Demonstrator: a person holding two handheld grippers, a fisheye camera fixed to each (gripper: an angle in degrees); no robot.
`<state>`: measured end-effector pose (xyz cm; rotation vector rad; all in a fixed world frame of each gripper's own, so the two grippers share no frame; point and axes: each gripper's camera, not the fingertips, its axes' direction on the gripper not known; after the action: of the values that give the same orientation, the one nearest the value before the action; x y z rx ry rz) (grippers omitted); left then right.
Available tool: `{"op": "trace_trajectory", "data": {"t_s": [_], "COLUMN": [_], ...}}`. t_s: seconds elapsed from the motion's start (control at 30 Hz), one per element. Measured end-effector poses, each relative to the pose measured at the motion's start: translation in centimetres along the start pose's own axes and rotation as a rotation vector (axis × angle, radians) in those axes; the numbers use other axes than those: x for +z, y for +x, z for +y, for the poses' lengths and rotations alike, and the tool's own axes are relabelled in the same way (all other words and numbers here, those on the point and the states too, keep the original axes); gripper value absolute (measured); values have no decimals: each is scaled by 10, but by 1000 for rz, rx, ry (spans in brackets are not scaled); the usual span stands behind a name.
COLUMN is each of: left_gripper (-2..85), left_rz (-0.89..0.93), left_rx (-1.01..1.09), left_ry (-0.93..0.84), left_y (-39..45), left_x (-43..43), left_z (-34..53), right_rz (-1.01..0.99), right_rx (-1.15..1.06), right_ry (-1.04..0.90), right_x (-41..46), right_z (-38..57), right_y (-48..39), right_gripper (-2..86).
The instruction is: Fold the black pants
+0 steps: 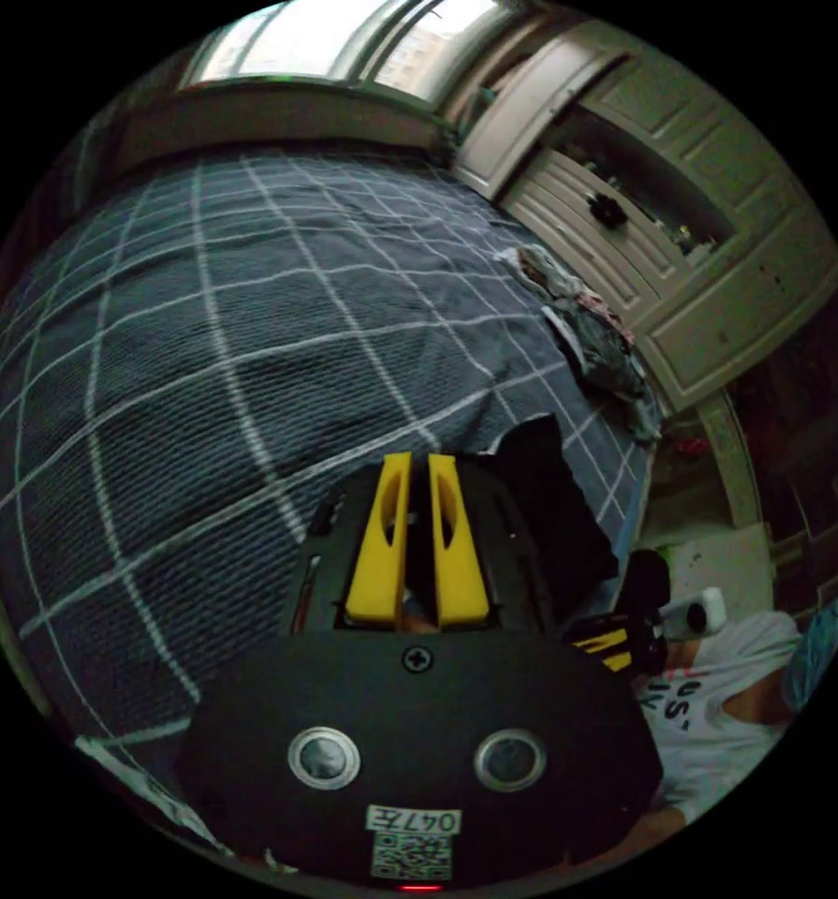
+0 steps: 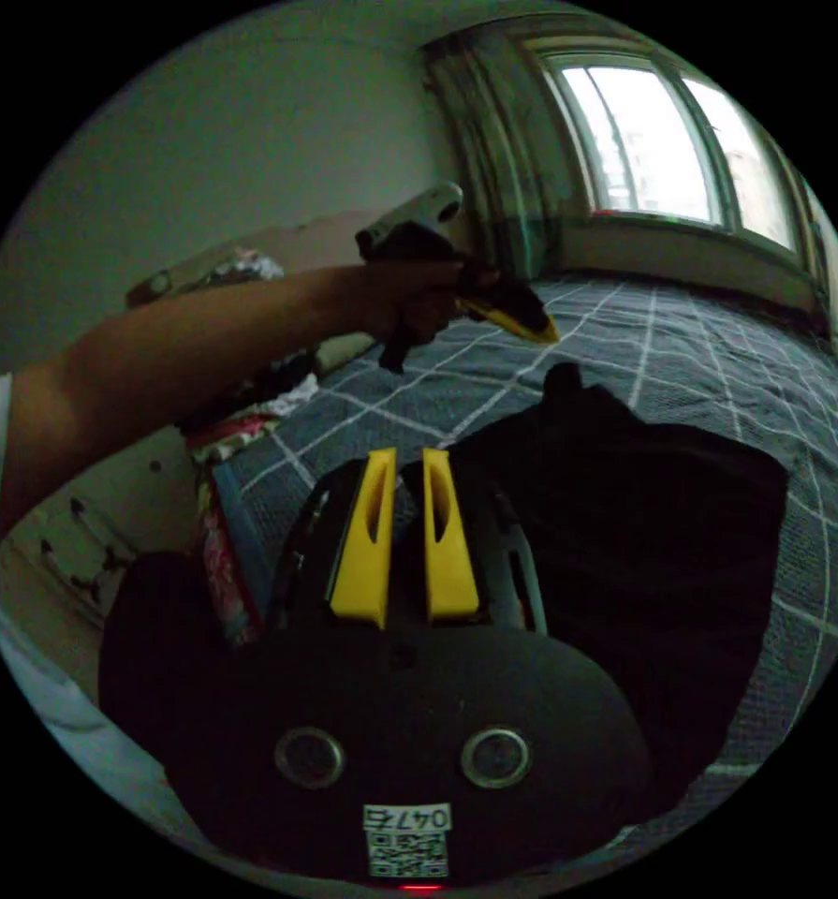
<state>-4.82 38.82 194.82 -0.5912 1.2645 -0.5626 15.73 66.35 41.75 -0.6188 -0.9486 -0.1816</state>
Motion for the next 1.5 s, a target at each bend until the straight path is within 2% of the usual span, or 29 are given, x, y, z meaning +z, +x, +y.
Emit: {"op": "trace_trajectory", "data": {"t_s": [0.07,0.13,0.2,0.27,0.33,0.4,0.43,0.5,0.53,0.6,0.7,0.73,0.77,0.83,0.97,1.07,1.13,1.23,1.37,1.43,1.5], "left_gripper": [46,51,47,42,44,54,56,64,67,97,129,133,130,115,96,68,44,28,35,53,87], "left_rz": [-66,-100,-147,-202,-215,-214,-229,-346,-363,-326,-251,-249,-256,-237,-238,-301,-389,-449,-350,-271,-165], "left_rx": [-44,-56,-74,-82,-74,-69,-64,-37,-24,-4,-19,-22,-22,-19,-8,-9,0,15,-78,-113,-144], "left_ry": [52,97,67,77,146,223,233,229,220,186,137,117,86,51,59,131,143,89,14,60,153], "left_y": [-16,-19,-5,12,27,38,39,40,39,31,15,12,8,5,15,30,35,31,4,-3,-9], "left_x": [-35,-67,-96,-108,-117,-125,-126,-133,-134,-140,-144,-144,-146,-152,-185,-220,-238,-252,-257,-268,-288], "left_z": [21,46,87,125,161,196,201,211,213,218,227,229,232,239,264,292,304,315,325,332,341], "right_rz": [-77,-142,-147,18,149,194,183,103,2,-141,-168,-211,-350,-496,-550,-558,-543,-509,-431,-390,-328], "right_rx": [-39,-50,-79,-112,-132,-175,-228,-300,-316,-293,-272,-253,-254,-268,-523,-679,-686,-647,-562,-570,-577], "right_ry": [-42,-20,55,157,152,72,-29,-190,-287,-421,-555,-581,-586,-548,-383,-274,-258,-346,-512,-463,-329], "right_x": [28,31,20,5,7,28,51,93,120,158,204,217,226,227,197,190,206,250,293,283,253], "right_z": [-10,-18,-27,-45,-68,-100,-124,-154,-169,-186,-199,-202,-203,-207,-219,-229,-237,-242,-232,-233,-239], "right_y": [-7,-11,-10,3,23,47,61,82,96,117,139,145,148,147,113,93,90,90,94,93,91], "right_gripper": [76,80,70,54,55,62,66,72,76,93,113,91,45,19,9,8,9,15,28,38,42]}}
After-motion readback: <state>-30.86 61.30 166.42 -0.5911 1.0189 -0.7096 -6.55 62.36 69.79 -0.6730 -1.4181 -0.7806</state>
